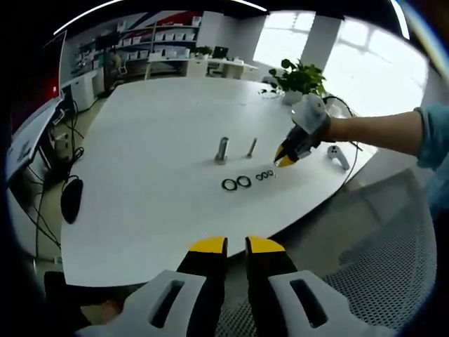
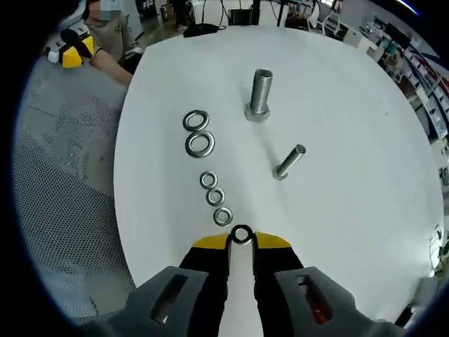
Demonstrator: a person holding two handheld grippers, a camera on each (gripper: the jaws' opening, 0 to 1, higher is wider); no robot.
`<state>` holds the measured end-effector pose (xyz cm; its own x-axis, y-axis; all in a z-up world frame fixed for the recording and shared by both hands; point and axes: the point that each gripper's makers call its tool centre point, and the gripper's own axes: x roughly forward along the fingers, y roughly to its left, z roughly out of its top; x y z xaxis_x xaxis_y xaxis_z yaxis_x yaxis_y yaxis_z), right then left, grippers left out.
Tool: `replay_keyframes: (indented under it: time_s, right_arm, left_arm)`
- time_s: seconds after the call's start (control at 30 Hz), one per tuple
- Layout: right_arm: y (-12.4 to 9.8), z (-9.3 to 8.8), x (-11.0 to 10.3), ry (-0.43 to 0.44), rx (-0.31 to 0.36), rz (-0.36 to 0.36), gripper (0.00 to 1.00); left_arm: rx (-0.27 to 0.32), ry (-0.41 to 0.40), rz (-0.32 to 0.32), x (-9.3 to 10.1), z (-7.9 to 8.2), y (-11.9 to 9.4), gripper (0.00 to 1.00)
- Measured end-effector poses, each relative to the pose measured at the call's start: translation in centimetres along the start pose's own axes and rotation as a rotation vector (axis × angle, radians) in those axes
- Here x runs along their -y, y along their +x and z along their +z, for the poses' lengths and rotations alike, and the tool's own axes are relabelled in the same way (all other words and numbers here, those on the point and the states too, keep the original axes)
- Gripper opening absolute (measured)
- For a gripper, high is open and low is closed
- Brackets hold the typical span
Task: Place the washer onto the threaded stud by aligning its center hole with the stud, sliding it down to the base, and recovering from edge contact or off-axis alignment until the washer reaches the visible bottom stop.
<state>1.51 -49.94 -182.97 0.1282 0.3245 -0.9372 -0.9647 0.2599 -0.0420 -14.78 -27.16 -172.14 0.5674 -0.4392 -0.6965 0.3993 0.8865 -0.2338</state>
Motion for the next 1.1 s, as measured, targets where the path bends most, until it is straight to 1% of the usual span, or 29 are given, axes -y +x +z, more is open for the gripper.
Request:
replay_keyframes:
  time_s: [0.1, 0.17, 0.23, 0.47, 0.83, 0.93, 1.1]
  right_arm:
    - [-0.7, 0.4, 0.5, -0.005, 0.004, -0.011, 0.13]
    - [-1.2, 1.3, 0.8, 0.036, 0.052, -0.019, 0.13]
    - [-1.8, 1.8, 1.2, 0.039, 0.069, -0.034, 0.13]
    - [-2.6, 3.3, 2.1, 0.041, 0.113, -0.089, 0.13]
    - [-3.3, 5.1, 3.5, 0.008, 0.157, -0.184, 0.13]
    - [-3.2, 5.8, 3.7, 0.011, 0.168, -0.188, 0.13]
    - [-2.8, 6.7, 3.9, 0.018, 0.184, -0.203, 0.13]
  left_arm:
    - [0.0, 0.001, 0.0, 0.0, 0.0, 0.0, 0.08]
    - [0.003, 0.0, 0.001, 0.0, 0.0, 0.0, 0.08]
    - [0.004, -0.001, 0.002, 0.0, 0.0, 0.0, 0.08]
    - [0.006, -0.002, 0.003, 0.0, 0.1, -0.1, 0.08]
    - [0.012, -0.002, 0.001, 0.1, 0.2, -0.1, 0.08]
    - [0.008, -0.002, 0.001, 0.0, 0.2, 0.0, 0.08]
    - [-0.016, 0.001, 0.012, -0.2, -0.1, 0.2, 0.08]
